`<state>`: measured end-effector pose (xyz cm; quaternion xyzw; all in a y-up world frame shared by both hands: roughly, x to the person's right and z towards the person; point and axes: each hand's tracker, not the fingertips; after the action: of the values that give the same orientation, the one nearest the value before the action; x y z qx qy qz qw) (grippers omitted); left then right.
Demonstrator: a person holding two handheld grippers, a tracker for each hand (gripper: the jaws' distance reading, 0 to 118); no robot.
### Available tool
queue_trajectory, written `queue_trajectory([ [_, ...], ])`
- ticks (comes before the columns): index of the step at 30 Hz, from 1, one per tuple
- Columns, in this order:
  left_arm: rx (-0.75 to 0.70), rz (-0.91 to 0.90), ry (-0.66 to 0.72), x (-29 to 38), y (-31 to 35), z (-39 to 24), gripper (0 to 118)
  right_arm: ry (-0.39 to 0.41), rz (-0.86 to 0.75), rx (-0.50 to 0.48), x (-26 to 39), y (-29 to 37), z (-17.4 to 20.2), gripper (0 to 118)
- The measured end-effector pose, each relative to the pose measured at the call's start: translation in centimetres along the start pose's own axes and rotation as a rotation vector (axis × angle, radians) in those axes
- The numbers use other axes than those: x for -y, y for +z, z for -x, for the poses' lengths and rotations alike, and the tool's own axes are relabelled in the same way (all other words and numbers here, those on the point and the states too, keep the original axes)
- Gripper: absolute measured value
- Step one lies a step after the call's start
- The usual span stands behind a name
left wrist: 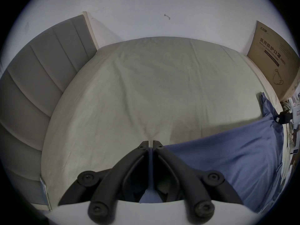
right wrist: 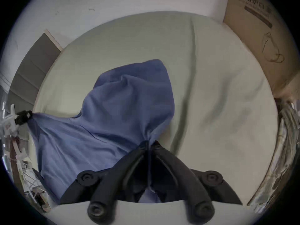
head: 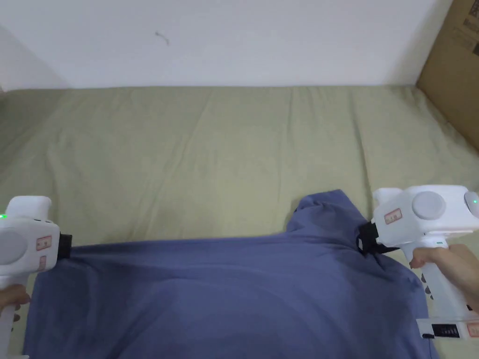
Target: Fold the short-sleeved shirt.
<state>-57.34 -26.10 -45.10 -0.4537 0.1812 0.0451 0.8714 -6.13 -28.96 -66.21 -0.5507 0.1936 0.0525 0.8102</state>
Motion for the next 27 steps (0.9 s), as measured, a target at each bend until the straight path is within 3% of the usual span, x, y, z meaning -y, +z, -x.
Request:
queue_trajectory([
  [1, -0.001, -0.005, -0.008, -0.1, 0.7, 0.1, 2, 0.027, -0.017, 0.063, 0.1, 0.6, 0.1, 3],
  [5, 0.000, -0.055, -0.025, -0.5, 4.6, 0.5, 2, -0.026, -0.076, 0.023, 0.1, 4.5, 0.3, 3],
  [15, -0.038, -0.254, 0.032, -3.3, 16.9, 1.6, 2, -0.009, -0.371, 0.040, -0.3, 20.8, 2.1, 3],
  [18, -0.070, -0.323, -0.010, -4.7, 21.0, 1.4, 2, -0.018, -0.465, 0.070, -0.1, 25.8, 3.0, 3],
  [27, -0.128, -0.561, -0.029, -13.5, 33.0, 1.8, 2, -0.102, -0.712, 0.083, -2.9, 39.4, 4.5, 3],
])
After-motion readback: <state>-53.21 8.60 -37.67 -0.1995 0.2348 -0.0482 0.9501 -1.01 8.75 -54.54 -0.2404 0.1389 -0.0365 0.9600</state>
